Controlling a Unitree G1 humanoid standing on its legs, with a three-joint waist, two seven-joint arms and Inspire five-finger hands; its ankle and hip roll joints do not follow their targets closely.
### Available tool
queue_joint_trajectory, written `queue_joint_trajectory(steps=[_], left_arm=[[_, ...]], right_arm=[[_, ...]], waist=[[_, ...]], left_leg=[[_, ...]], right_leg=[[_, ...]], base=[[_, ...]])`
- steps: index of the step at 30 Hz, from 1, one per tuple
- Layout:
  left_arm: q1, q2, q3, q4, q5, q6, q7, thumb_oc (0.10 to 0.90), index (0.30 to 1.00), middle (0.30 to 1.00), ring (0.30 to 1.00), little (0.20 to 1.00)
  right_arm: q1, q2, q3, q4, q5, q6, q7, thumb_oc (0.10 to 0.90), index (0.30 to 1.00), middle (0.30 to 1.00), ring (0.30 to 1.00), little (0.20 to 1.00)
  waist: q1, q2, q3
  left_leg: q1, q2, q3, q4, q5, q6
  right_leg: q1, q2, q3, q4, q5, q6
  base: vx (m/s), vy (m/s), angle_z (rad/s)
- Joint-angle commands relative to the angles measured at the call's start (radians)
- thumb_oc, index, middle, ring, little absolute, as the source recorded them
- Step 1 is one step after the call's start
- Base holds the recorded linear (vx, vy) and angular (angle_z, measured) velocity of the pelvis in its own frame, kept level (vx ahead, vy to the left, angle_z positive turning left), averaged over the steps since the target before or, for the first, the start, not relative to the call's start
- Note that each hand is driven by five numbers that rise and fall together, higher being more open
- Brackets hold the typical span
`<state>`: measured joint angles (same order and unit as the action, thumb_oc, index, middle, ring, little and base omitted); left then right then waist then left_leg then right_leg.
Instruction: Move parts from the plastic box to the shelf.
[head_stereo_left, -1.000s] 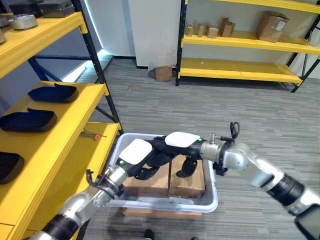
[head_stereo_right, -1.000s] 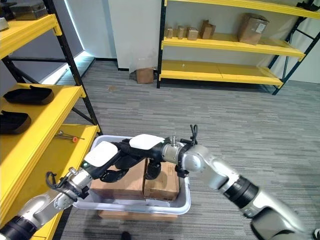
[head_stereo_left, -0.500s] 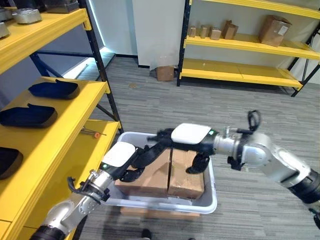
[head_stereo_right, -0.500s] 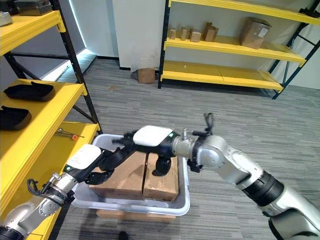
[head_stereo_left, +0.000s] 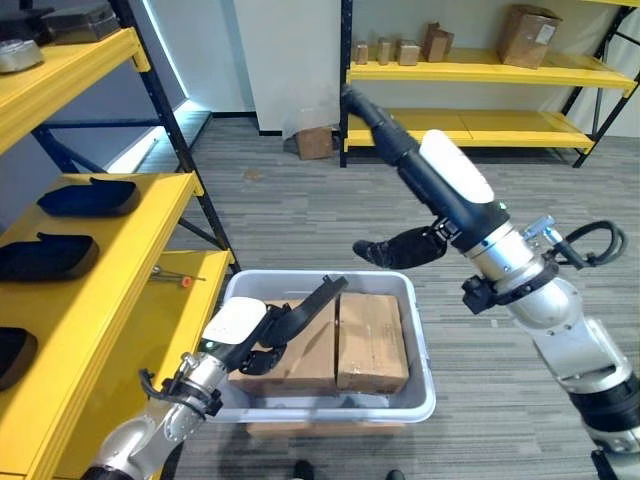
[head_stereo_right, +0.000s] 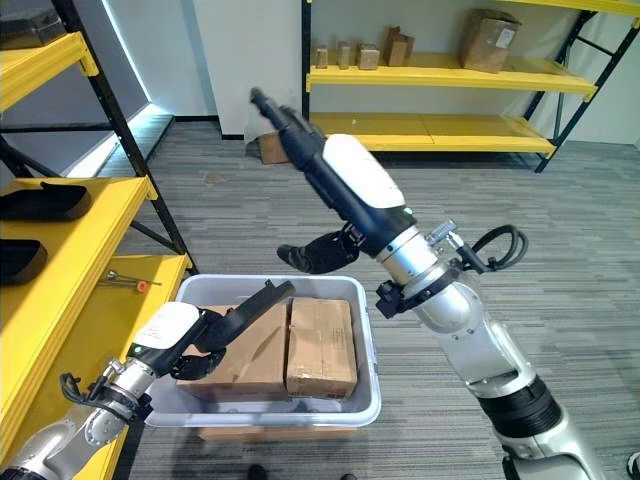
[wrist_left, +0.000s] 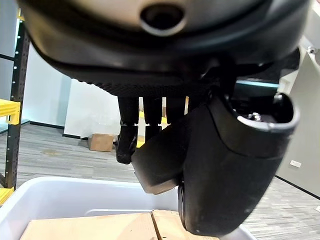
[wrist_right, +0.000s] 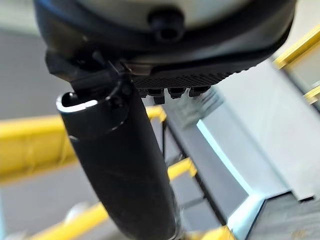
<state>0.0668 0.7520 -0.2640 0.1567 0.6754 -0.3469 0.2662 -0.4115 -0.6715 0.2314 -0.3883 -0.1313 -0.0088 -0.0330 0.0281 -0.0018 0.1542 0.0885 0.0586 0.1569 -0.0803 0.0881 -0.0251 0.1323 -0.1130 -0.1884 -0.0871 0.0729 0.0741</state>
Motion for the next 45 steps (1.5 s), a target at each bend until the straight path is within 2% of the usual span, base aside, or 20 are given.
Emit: queue_joint_trajectory(steps=[1, 4, 7, 10, 15, 21, 24, 25, 26, 27, 28, 29, 31, 34, 35, 36, 38, 40, 42, 45], left_arm=[[-0.1, 0.023, 0.103, -0.07, -0.037, -0.012, 0.112, 0.4, 0.3, 0.3, 0.3, 0.3], [-0.097, 0.041, 0.118, -0.094, -0.027, -0.013, 0.145, 0.4, 0.3, 0.3, 0.3, 0.3], [-0.089, 0.052, 0.137, -0.115, -0.011, -0.018, 0.181, 0.4, 0.3, 0.3, 0.3, 0.3], [-0.074, 0.064, 0.169, -0.139, 0.01, -0.038, 0.232, 0.4, 0.3, 0.3, 0.3, 0.3], [-0.042, 0.082, 0.232, -0.191, 0.033, -0.08, 0.282, 0.4, 0.3, 0.3, 0.3, 0.3], [0.021, 0.07, 0.319, -0.273, 0.044, -0.171, 0.294, 0.4, 0.3, 0.3, 0.3, 0.3], [0.027, 0.078, 0.339, -0.335, 0.019, -0.229, 0.259, 0.4, 0.3, 0.3, 0.3, 0.3], [0.02, 0.09, 0.332, -0.364, 0.009, -0.238, 0.242, 0.4, 0.3, 0.3, 0.3, 0.3], [-0.005, 0.099, 0.309, -0.367, -0.005, -0.243, 0.238, 0.4, 0.3, 0.3, 0.3, 0.3], [-0.055, 0.11, 0.262, -0.36, -0.028, -0.254, 0.234, 0.4, 0.3, 0.3, 0.3, 0.3], [-0.092, 0.116, 0.229, -0.36, -0.054, -0.262, 0.222, 0.4, 0.3, 0.3, 0.3, 0.3], [-0.115, 0.129, 0.206, -0.367, -0.078, -0.268, 0.212, 0.4, 0.3, 0.3, 0.3, 0.3], [-0.109, 0.134, 0.197, -0.383, -0.166, -0.299, 0.172, 0.4, 0.3, 0.3, 0.3, 0.3], [-0.084, 0.118, 0.201, -0.413, -0.22, -0.331, 0.108, 0.4, 0.3, 0.3, 0.3, 0.3], [-0.049, 0.104, 0.225, -0.435, -0.299, -0.354, 0.058, 0.4, 0.3, 0.3, 0.3, 0.3], [-0.045, 0.096, 0.232, -0.444, -0.307, -0.361, 0.043, 0.4, 0.3, 0.3, 0.3, 0.3], [-0.055, 0.071, 0.243, -0.44, -0.31, -0.38, 0.003, 0.4, 0.3, 0.3, 0.3, 0.3], [-0.079, 0.056, 0.234, -0.434, -0.328, -0.404, -0.032, 0.4, 0.3, 0.3, 0.3, 0.3], [-0.089, 0.045, 0.243, -0.457, -0.325, -0.385, -0.04, 0.4, 0.3, 0.3, 0.3, 0.3], [-0.089, 0.038, 0.261, -0.47, -0.336, -0.38, -0.056, 0.4, 0.3, 0.3, 0.3, 0.3]], right_arm=[[-0.048, 0.027, -0.079, -0.021, 0.089, 0.065, -0.194, 0.9, 1.0, 1.0, 1.0, 1.0], [-0.019, 0.085, -0.066, 0.059, 0.207, 0.14, -0.232, 0.9, 1.0, 1.0, 1.0, 1.0], [0.02, 0.134, -0.045, 0.126, 0.228, 0.152, -0.305, 0.9, 1.0, 1.0, 1.0, 1.0], [0.061, 0.185, -0.028, 0.221, 0.256, 0.16, -0.316, 0.9, 1.0, 1.0, 1.0, 1.0], [0.114, 0.224, 0.014, 0.348, 0.239, 0.15, -0.228, 0.9, 1.0, 1.0, 1.0, 1.0], [0.231, 0.233, 0.041, 0.412, 0.243, 0.158, -0.16, 0.9, 1.0, 1.0, 1.0, 1.0], [0.285, 0.252, 0.023, 0.436, 0.231, 0.106, -0.196, 0.9, 1.0, 1.0, 1.0, 1.0], [0.283, 0.258, 0.01, 0.449, 0.253, 0.07, -0.244, 0.9, 1.0, 1.0, 1.0, 1.0], [0.277, 0.257, 0.0, 0.45, 0.261, 0.054, -0.296, 0.9, 1.0, 1.0, 1.0, 1.0], [0.27, 0.252, -0.014, 0.448, 0.279, 0.038, -0.372, 0.9, 1.0, 1.0, 1.0, 1.0], [0.261, 0.25, -0.027, 0.452, 0.28, 0.03, -0.418, 0.9, 1.0, 1.0, 1.0, 1.0], [0.247, 0.246, -0.046, 0.469, 0.262, -0.001, -0.446, 0.9, 1.0, 1.0, 1.0, 1.0], [0.228, 0.248, -0.057, 0.491, 0.259, -0.038, -0.454, 0.9, 1.0, 1.0, 1.0, 1.0], [0.221, 0.254, -0.047, 0.491, 0.237, -0.051, -0.462, 0.9, 1.0, 1.0, 1.0, 1.0], [0.223, 0.255, -0.04, 0.482, 0.227, -0.059, -0.474, 0.9, 1.0, 1.0, 1.0, 1.0], [0.228, 0.255, -0.04, 0.475, 0.224, -0.057, -0.487, 0.9, 1.0, 1.0, 1.0, 1.0], [0.267, 0.261, -0.059, 0.441, 0.217, -0.048, -0.508, 0.9, 1.0, 1.0, 1.0, 1.0], [0.306, 0.261, -0.088, 0.424, 0.207, -0.055, -0.535, 0.9, 1.0, 1.0, 1.0, 1.0], [0.328, 0.251, -0.119, 0.436, 0.186, -0.091, -0.521, 0.9, 1.0, 1.0, 1.0, 1.0], [0.327, 0.234, -0.137, 0.444, 0.169, -0.099, -0.52, 0.9, 1.0, 1.0, 1.0, 1.0]], waist=[[0.008, -0.009, -0.057], [0.018, -0.003, -0.057], [0.028, 0.001, -0.055], [0.041, 0.006, -0.057], [0.072, 0.008, -0.055], [0.104, 0.005, -0.054], [0.123, 0.006, -0.048], [0.129, -0.002, -0.042], [0.118, -0.004, -0.041], [0.092, -0.004, -0.047], [0.075, -0.003, -0.052], [0.074, -0.003, -0.048], [0.096, 0.001, -0.036], [0.113, 0.009, -0.024], [0.124, 0.016, -0.015], [0.122, 0.018, -0.012], [0.09, 0.022, 0.0], [0.057, 0.015, 0.007], [0.027, 0.006, 0.004], [0.001, -0.002, -0.006]], left_leg=[[0.046, 0.037, -0.009, -0.001, -0.092, -0.018], [0.043, 0.034, -0.015, -0.002, -0.091, -0.016], [0.04, 0.032, -0.021, -0.002, -0.089, -0.015], [0.036, 0.03, -0.033, -0.003, -0.085, -0.014], [0.025, 0.022, -0.06, -0.007, -0.081, -0.01], [-0.005, 0.0, -0.108, -0.007, -0.074, 0.002], [-0.033, -0.021, -0.166, -0.007, -0.063, 0.024], [-0.042, -0.044, -0.217, -0.007, -0.06, 0.037], [-0.055, -0.068, -0.284, -0.007, -0.051, 0.047], [-0.071, -0.099, -0.381, -0.007, -0.034, 0.055], [-0.082, -0.113, -0.435, -0.007, -0.024, 0.054], [-0.101, -0.127, -0.469, 0.0, -0.014, 0.047], [-0.133, -0.136, -0.486, 0.005, 0.004, 0.037], [-0.155, -0.136, -0.492, 0.012, 0.018, 0.027], [-0.17, -0.132, -0.489, 0.015, 0.027, 0.02], [-0.176, -0.126, -0.463, 0.017, 0.028, 0.017], [-0.199, -0.088, -0.3, 0.034, 0.026, -0.001], [-0.201, -0.047, -0.163, 0.055, 0.014, -0.017], [-0.183, 0.006, -0.097, 0.1, -0.011, -0.021], [-0.137, 0.07, -0.022, 0.137, -0.038, -0.025]], right_leg=[[0.002, -0.041, 0.013, 0.051, -0.058, 0.049], [0.002, -0.044, 0.005, 0.051, -0.06, 0.048], [0.004, -0.045, -0.004, 0.05, -0.06, 0.046], [0.006, -0.046, -0.018, 0.051, -0.062, 0.042], [0.01, -0.049, -0.047, 0.056, -0.067, 0.038], [0.011, -0.059, -0.085, 0.1, -0.091, 0.038], [-0.002, -0.075, -0.09, 0.187, -0.123, 0.044], [-0.009, -0.059, -0.061, 0.214, -0.134, 0.042], [-0.023, -0.012, 0.0, 0.205, -0.144, 0.021], [-0.049, 0.061, 0.108, 0.206, -0.153, -0.011], [-0.07, 0.107, 0.173, 0.22, -0.157, -0.027], [-0.073, 0.138, 0.209, 0.218, -0.164, -0.042], [-0.072, 0.148, 0.199, 0.198, -0.16, -0.052], [-0.067, 0.148, 0.186, 0.185, -0.157, -0.055], [-0.061, 0.147, 0.178, 0.175, -0.155, -0.058], [-0.059, 0.145, 0.165, 0.172, -0.155, -0.057], [-0.042, 0.125, 0.09, 0.168, -0.155, -0.055], [-0.032, 0.1, 0.027, 0.171, -0.164, -0.049], [-0.05, 0.062, -0.017, 0.174, -0.151, -0.042], [-0.064, 0.013, -0.053, 0.187, -0.144, -0.038]], base=[[0.0, 0.0, 0.0], [-0.02, -0.001, -0.01], [-0.01, 0.0, 0.01], [-0.02, 0.01, 0.07], [-0.03, 0.034, 0.14], [-0.05, 0.07, 0.3], [-0.07, 0.007, 0.53], [-0.07, -0.125, 0.68], [-0.07, -0.171, 1.6], [-0.06, -0.155, 2.4], [-0.06, -0.172, 3.77], [-0.06, -0.179, 3.47], [-0.12, -0.196, 2.18], [-0.08, -0.119, 0.64], [-0.08, -0.077, 0.3], [-0.1, -0.076, 0.29], [-0.09, -0.001, 0.44], [-0.08, 0.045, 0.92], [-0.14, 0.195, 1.64], [-0.09, 0.265, 0.68]])
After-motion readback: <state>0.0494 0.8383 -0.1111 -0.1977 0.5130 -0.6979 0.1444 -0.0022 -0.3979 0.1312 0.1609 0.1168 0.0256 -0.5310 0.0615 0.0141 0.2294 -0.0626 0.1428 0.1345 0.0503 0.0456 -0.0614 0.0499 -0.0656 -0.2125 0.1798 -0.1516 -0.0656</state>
